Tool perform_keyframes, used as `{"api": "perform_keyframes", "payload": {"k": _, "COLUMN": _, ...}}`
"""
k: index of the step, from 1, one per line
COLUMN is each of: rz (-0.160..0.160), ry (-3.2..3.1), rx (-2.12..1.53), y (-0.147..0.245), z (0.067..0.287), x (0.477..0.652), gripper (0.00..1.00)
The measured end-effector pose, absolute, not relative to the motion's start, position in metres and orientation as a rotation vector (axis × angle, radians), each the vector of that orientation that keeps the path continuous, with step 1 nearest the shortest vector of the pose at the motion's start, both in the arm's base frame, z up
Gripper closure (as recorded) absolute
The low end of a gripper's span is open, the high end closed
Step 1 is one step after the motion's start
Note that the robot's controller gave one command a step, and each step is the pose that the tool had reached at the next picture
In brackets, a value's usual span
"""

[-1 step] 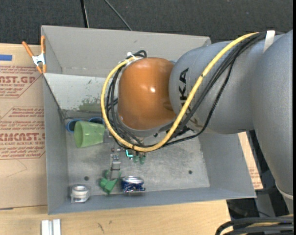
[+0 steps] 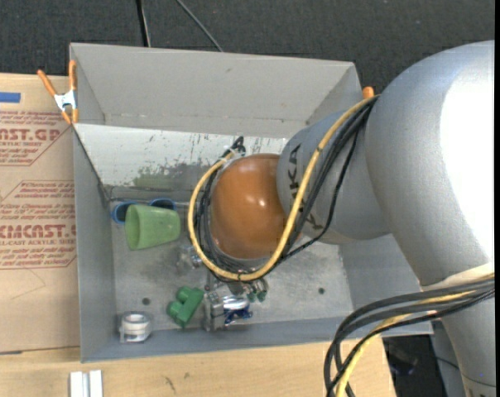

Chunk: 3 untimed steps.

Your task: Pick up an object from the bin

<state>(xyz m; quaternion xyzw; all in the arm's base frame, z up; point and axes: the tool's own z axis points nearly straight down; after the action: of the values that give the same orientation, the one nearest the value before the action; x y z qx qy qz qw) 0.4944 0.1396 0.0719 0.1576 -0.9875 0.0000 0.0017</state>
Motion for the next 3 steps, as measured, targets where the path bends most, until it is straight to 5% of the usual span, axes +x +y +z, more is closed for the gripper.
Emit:
{"api": "perform_keyframes", "payload": {"k": 1, "rz": -0.002, "ry": -3.103, "rx": 0.496, "y": 0.141, "z": 0.075, "x": 0.496, "gripper": 1.0}}
{"api": "perform_keyframes", "payload": {"k": 2, "rz": -0.002, "ry": -3.126, "rx": 0.388, "y": 0.14, "z": 0.212, "x": 0.496, "gripper": 1.0}}
{"api": "perform_keyframes", "payload": {"k": 3, "rz": -0.002, "ry": -3.119, "rx": 0.387, "y": 0.14, "z": 0.208, "x": 0.494, "gripper": 0.0}}
